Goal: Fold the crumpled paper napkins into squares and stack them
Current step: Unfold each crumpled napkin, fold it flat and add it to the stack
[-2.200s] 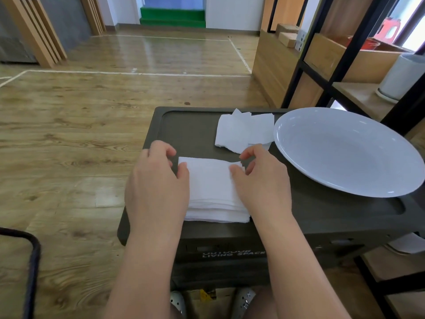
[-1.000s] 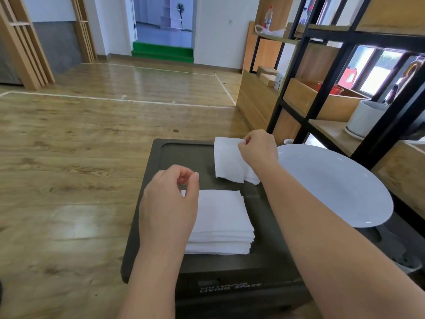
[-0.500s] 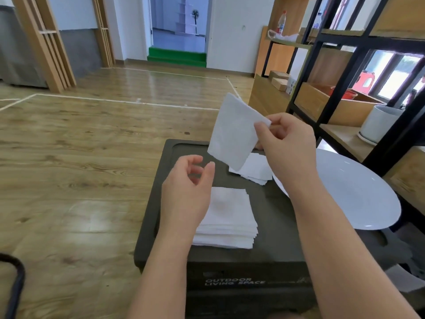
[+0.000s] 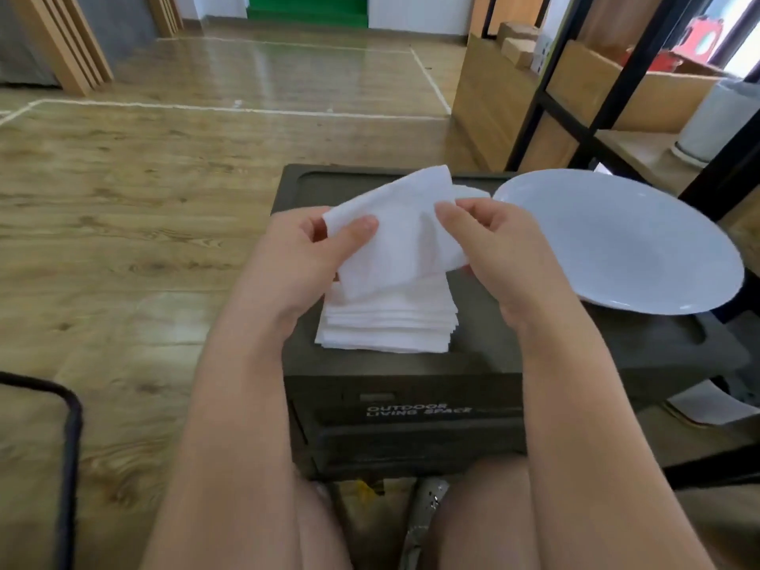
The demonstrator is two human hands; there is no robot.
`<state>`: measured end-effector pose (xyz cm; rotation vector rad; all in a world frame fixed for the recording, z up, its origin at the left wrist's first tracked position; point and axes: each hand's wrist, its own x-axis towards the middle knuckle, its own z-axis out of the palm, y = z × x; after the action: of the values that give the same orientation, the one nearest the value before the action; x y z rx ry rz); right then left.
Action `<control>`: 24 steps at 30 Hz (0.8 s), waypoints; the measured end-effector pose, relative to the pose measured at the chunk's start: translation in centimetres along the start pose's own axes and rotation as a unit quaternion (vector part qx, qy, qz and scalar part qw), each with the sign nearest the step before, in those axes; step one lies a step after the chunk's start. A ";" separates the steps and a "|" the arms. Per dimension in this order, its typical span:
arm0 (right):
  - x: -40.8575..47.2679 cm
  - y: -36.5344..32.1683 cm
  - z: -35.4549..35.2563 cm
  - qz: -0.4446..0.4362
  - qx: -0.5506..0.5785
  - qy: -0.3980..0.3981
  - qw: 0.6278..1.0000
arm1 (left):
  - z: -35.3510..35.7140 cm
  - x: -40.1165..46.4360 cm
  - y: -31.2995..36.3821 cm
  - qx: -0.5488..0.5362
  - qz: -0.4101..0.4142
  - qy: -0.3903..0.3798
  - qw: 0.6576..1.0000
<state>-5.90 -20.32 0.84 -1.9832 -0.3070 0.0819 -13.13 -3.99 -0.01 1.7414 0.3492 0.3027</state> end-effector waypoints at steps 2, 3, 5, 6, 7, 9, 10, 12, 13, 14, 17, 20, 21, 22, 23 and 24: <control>-0.1 0.7 0.6 0.020 -0.002 -0.005 1.000 | 0.0 0.0 -0.2 -0.003 -0.008 -0.002 1.000; -0.2 1.0 0.9 0.023 -0.005 -0.002 1.000 | 0.0 0.1 -0.4 -0.008 -0.009 0.006 1.000; -0.4 1.2 1.5 0.025 -0.018 0.012 0.999 | 0.1 0.4 -0.8 0.009 -0.008 0.032 0.999; -0.4 1.2 1.7 0.022 -0.027 0.018 0.999 | 0.1 0.5 -1.0 0.022 -0.007 0.039 0.999; -0.3 1.3 1.9 0.014 -0.033 0.024 0.999 | 0.2 0.5 -1.2 0.035 -0.007 0.037 0.999; -0.3 1.4 2.2 -0.004 -0.037 0.033 0.999 | 0.3 0.4 -1.5 0.051 -0.006 0.022 0.998; -0.2 1.5 2.4 -0.014 -0.046 0.038 0.998 | 0.4 0.3 -1.6 0.053 -0.008 0.022 0.998; -0.1 1.7 2.6 -0.035 -0.074 0.051 0.995 | 0.5 0.2 -1.5 0.041 -0.007 0.028 0.999; 0.0 1.9 2.7 -0.041 -0.080 0.055 0.994 | 0.7 0.1 -1.4 0.032 -0.007 0.034 0.999; 0.1 2.1 2.7 -0.044 -0.081 0.056 0.994 | 0.9 0.1 -1.3 0.030 -0.003 0.043 0.999; 0.6 2.5 2.6 -0.051 -0.077 0.038 0.995 | 1.7 0.1 -1.5 0.048 0.023 0.105 0.993; 1.0 2.7 2.4 -0.056 -0.082 0.042 0.994 | 2.2 0.5 -2.1 0.082 0.049 0.156 0.983; 1.1 2.7 2.4 -0.056 -0.090 0.048 0.993 | 2.3 0.7 -2.4 0.093 0.057 0.167 0.980; 1.2 2.7 2.4 -0.055 -0.101 0.054 0.992 | 2.4 0.8 -2.7 0.104 0.063 0.176 0.977; 1.2 2.8 2.4 -0.052 -0.114 0.058 0.990 | 2.4 1.0 -2.9 0.116 0.067 0.183 0.974; 1.3 2.9 2.4 -0.047 -0.127 0.057 0.989 | 2.5 1.0 -3.1 0.132 0.067 0.186 0.971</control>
<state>-4.58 -19.05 -2.71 -2.2123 -0.3493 -0.1383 -11.45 -5.24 -3.54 1.9717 0.5649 0.7129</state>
